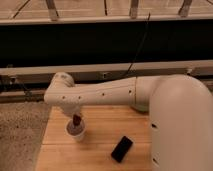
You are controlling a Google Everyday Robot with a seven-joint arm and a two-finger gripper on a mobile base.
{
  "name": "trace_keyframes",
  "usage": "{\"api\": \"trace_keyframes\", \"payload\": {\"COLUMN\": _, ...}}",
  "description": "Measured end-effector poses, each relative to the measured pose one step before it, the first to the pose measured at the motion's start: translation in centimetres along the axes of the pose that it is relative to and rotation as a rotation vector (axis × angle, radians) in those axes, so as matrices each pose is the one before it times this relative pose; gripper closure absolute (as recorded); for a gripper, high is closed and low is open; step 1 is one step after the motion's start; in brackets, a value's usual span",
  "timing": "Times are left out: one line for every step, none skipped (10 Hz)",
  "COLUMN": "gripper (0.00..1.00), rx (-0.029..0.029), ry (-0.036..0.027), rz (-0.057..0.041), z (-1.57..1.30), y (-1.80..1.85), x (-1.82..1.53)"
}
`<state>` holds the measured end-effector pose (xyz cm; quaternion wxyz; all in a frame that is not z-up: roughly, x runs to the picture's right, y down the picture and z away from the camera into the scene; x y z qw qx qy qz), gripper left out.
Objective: Place the pepper in the ceramic cup
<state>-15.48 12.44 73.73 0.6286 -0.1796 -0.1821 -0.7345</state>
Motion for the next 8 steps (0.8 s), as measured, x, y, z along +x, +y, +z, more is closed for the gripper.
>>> {"api": "trace_keyframes", "payload": {"gripper": 0.31, "rx": 0.00033, "ry": -0.00068, "rz": 0.00044, "z": 0.087, "y": 0.021, "x": -0.036}}
{"api": "trace_keyframes", "payload": {"gripper": 0.23, "rx": 0.00064, "ry": 0.00106, "rz": -0.00015, "z": 0.013, "y": -0.006, "x": -0.001}}
{"api": "trace_keyframes", "payload": {"gripper": 0.2, "rx": -0.00015, "ry": -0.00065, "rz": 0.00005, "z": 0.088, "y": 0.039, "x": -0.039}}
{"api": "trace_keyframes", "payload": {"gripper": 0.2, "rx": 0.00123, "ry": -0.00036, "rz": 0.00005, "z": 0.088, "y": -0.006, "x": -0.026}}
{"api": "trace_keyframes", "payload": {"gripper": 0.2, "rx": -0.00047, "ry": 0.00037, "rz": 0.00103, "z": 0.017, "y": 0.058, "x": 0.007}}
{"api": "trace_keyframes", "payload": {"gripper": 0.22, "rx": -0.00022, "ry": -0.00071, "rz": -0.00099, "z": 0.105, "y": -0.01, "x": -0.059}}
{"api": "trace_keyframes", "payload": {"gripper": 0.28, "rx": 0.001, "ry": 0.00141, "rz": -0.00158, "z": 0.021, "y": -0.126, "x": -0.09}}
{"api": "trace_keyframes", "payload": {"gripper": 0.4, "rx": -0.00012, "ry": 0.00216, "rz": -0.00421, "z": 0.039, "y": -0.382, "x": -0.109}}
